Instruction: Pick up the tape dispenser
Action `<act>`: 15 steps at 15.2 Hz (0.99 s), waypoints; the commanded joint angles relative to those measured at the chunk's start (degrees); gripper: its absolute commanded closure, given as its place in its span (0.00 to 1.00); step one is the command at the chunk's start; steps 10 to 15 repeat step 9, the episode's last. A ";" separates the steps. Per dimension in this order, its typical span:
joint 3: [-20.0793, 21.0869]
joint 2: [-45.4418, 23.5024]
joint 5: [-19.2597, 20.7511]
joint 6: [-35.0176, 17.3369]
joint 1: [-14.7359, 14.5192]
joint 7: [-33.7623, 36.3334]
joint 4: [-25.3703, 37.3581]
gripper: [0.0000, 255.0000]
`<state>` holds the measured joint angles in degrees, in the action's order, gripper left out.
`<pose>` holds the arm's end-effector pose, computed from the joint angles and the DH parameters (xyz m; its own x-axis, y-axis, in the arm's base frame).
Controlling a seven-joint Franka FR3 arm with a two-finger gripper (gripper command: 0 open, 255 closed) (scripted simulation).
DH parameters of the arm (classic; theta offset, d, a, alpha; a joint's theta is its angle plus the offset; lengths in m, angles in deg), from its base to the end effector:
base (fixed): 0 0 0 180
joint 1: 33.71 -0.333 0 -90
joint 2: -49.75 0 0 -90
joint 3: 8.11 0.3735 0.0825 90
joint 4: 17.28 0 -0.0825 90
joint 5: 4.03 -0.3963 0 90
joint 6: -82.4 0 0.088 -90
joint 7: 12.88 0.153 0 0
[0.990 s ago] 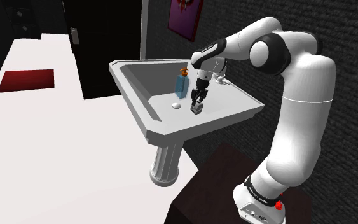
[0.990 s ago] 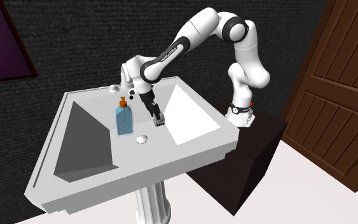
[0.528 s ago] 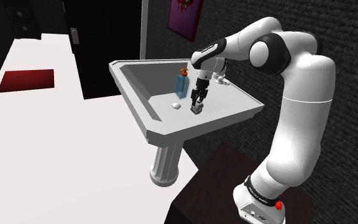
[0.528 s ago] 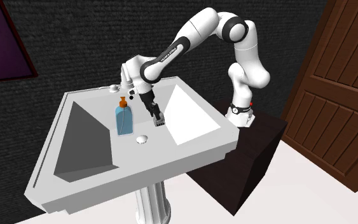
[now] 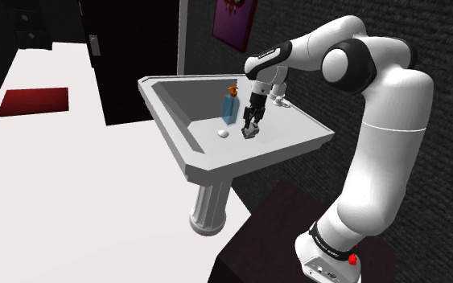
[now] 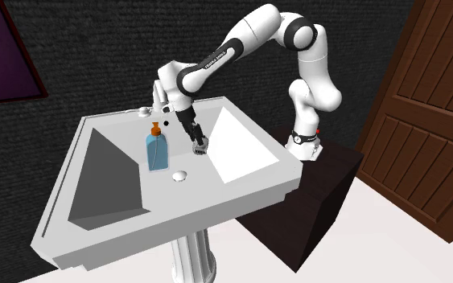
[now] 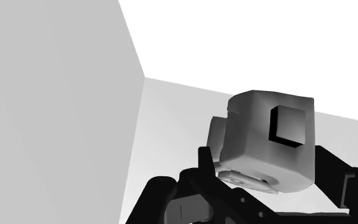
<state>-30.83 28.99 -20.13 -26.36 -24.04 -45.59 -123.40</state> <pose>0.5432 -0.2905 0.3236 0.9777 -0.0955 -0.1869 -0.1380 -0.9634 -0.2299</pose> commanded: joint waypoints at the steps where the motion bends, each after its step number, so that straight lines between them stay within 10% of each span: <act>1: -0.19 0.95 0.39 1.01 -0.07 0.30 0.75 1.00; 15: -0.99 2.99 1.35 4.92 -0.63 1.30 2.81 1.00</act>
